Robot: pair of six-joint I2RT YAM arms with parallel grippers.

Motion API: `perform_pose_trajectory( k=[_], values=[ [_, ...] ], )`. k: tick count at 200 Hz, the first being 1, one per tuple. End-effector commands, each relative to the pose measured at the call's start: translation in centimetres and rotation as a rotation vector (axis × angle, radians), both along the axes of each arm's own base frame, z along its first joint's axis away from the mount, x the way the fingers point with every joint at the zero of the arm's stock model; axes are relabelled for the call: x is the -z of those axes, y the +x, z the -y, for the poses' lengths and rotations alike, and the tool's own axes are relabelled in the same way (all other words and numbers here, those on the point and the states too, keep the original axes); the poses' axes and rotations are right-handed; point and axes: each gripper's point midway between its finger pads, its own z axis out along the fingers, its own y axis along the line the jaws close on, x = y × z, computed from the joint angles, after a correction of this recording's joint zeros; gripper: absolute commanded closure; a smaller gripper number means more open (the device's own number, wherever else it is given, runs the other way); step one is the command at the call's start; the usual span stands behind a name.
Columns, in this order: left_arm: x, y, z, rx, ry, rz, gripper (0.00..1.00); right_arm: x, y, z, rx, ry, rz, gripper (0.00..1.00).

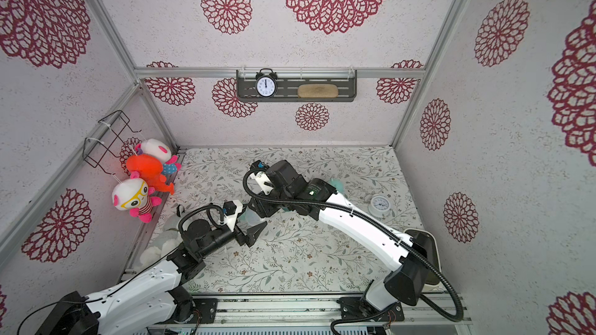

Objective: Assemble the baby bottles
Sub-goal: Pick up the baby bottle from the center of the board.

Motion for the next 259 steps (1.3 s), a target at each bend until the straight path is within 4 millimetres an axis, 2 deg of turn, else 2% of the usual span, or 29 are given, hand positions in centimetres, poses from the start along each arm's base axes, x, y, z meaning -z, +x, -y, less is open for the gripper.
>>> perform_pose_trajectory(
  k=[1,134,154,175,189,212,227,259],
  values=[
    [-2.0,-0.4,0.5,0.026,-0.034,0.054,0.02,-2.1,-0.2,-0.6,-0.009,0.064,0.02,0.43],
    [-2.2,-0.1,0.5,0.016,-0.042,0.052,0.02,-2.0,-0.3,-1.3,-0.032,0.065,0.005,0.43],
    [-2.1,0.0,0.6,0.015,-0.042,0.049,0.0,-2.1,-0.4,-1.4,-0.041,0.071,0.002,0.43],
    [-2.0,0.0,0.6,0.016,-0.043,0.042,0.04,-2.1,-0.6,-1.6,-0.054,0.078,-0.005,0.43],
    [-2.1,0.1,0.7,0.017,-0.048,0.042,0.09,-2.1,-0.8,-1.7,-0.063,0.081,-0.009,0.43],
    [-2.0,0.0,0.7,0.024,-0.047,0.037,0.24,-2.2,-0.8,-1.8,-0.069,0.082,-0.005,0.43],
    [-1.9,-0.1,0.7,0.023,-0.049,0.034,0.31,-2.2,-0.6,-1.8,-0.066,0.082,0.005,0.42],
    [-2.0,-0.3,0.4,0.019,-0.053,0.04,0.68,-2.7,-0.2,-1.8,-0.059,0.086,0.037,0.35]
  ],
)
